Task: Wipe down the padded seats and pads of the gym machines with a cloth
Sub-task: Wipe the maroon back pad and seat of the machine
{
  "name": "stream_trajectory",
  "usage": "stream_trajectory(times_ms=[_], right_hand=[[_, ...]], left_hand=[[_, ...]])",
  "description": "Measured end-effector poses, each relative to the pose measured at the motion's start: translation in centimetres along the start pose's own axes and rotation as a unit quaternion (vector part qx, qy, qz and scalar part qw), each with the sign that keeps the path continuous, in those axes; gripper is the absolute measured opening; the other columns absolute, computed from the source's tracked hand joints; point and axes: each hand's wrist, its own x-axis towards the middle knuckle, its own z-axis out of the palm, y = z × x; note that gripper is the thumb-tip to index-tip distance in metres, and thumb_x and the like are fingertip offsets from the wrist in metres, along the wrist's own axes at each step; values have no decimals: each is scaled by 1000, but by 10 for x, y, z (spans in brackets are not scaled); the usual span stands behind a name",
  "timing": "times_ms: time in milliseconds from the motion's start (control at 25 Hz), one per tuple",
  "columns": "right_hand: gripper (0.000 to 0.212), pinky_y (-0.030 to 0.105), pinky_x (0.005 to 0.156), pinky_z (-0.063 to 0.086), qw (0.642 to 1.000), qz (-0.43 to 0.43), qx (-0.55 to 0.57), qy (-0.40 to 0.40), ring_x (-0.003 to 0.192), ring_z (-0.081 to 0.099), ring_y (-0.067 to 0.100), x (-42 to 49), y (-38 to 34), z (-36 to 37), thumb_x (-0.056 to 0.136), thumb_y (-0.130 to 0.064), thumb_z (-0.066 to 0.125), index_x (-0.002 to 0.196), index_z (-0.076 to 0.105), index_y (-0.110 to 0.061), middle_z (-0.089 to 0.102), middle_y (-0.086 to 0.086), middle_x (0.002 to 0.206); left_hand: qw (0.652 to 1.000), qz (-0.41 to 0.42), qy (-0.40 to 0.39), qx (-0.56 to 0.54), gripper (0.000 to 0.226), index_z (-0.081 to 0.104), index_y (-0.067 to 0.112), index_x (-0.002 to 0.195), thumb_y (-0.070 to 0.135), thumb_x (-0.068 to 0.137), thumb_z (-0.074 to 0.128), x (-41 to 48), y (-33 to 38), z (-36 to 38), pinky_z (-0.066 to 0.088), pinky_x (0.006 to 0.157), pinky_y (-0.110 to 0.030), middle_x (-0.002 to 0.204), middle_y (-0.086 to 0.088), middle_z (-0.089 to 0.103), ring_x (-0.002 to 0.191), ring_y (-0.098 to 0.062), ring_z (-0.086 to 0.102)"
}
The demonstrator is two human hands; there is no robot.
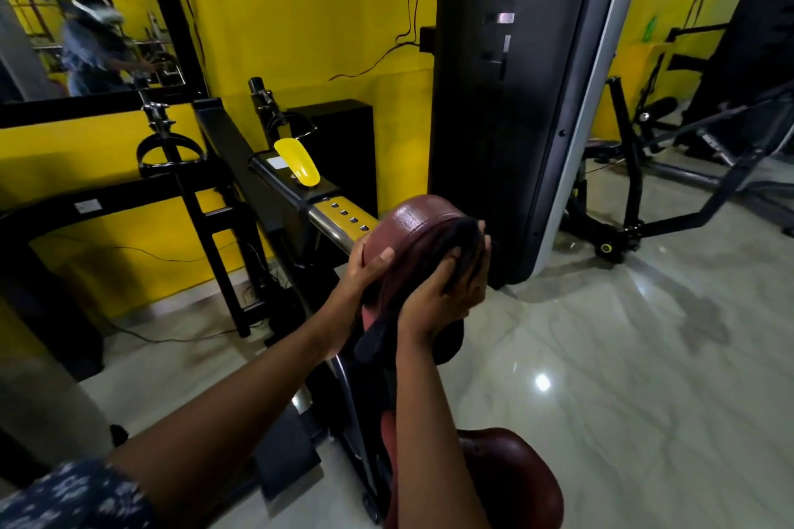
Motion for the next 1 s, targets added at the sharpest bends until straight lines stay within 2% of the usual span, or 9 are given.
stream_trajectory(times_ms=[120, 320, 400, 520, 640, 720, 800, 880, 1000], right_hand=[[66, 45, 109, 30, 992, 127, -3, -1, 132, 40, 27, -8, 22, -11, 86, -58, 23, 138, 45, -24, 43, 5, 145], [43, 37, 102, 29, 953, 270, -86, -111, 126, 42, 36, 19, 52, -31, 101, -28, 34, 139, 42, -10, 43, 17, 141], [42, 34, 98, 31, 971, 202, -85, -94, 124, 45, 36, 28, 39, -39, 99, -26, 42, 134, 47, -3, 47, 19, 139], [48, 21, 95, 28, 994, -30, -55, -87, 121, 42, 21, 22, -7, -44, 93, -41, 38, 129, 55, -13, 50, 7, 137], [42, 36, 98, 26, 948, -231, -153, -159, 127, 33, 21, 24, -42, -26, 88, -50, 39, 122, 57, -33, 51, 0, 136], [42, 46, 95, 31, 913, -288, -215, -191, 126, 38, 28, 36, -48, -15, 83, -55, 42, 115, 60, -36, 53, 0, 131], [48, 45, 93, 35, 924, -244, -194, -220, 122, 44, 28, 55, -44, -11, 79, -58, 41, 113, 63, -31, 57, -1, 126], [53, 38, 94, 37, 961, -88, -90, -247, 121, 47, 24, 73, -34, -14, 81, -59, 42, 117, 62, -26, 58, 0, 125], [48, 28, 98, 33, 953, 156, 30, -259, 129, 44, 26, 81, -12, -19, 96, -47, 41, 133, 51, -18, 52, 8, 135]], left_hand=[[999, 22, 21, 14, 83, 44, 46, 120, 72, 47, 74, 2, -5, 0, 52, 76, -17, 123, 13, 57, 106, -1, 62], [999, 13, 29, -5, 77, 46, 51, 118, 76, 49, 70, 3, -11, -3, 48, 90, -28, 127, 15, 57, 119, -6, 55], [999, 13, 35, 10, 79, 45, 50, 124, 81, 53, 63, 3, -12, -4, 44, 99, -33, 130, 17, 55, 123, -6, 51], [999, 17, 31, 31, 88, 37, 47, 134, 86, 57, 53, -1, -10, -3, 38, 106, -37, 138, 15, 48, 128, -8, 45], [999, 21, 20, 24, 80, 37, 48, 135, 85, 64, 47, -2, -10, -1, 35, 108, -38, 142, 13, 46, 130, -8, 44], [999, 33, 29, 18, 76, 39, 47, 133, 82, 67, 46, -3, -12, 1, 36, 107, -35, 140, 12, 48, 128, -6, 46], [998, 29, 42, 26, 88, 37, 46, 134, 87, 57, 51, -2, -13, 2, 43, 102, -31, 137, 13, 50, 123, -4, 51], [998, 35, 50, 32, 89, 38, 48, 129, 86, 51, 58, -2, -13, 5, 50, 88, -19, 131, 18, 52, 114, 4, 55], [996, 45, 71, 36, 83, 39, 55, 119, 81, 45, 68, -2, -14, 7, 51, 84, -21, 128, 17, 53, 110, 4, 57]])
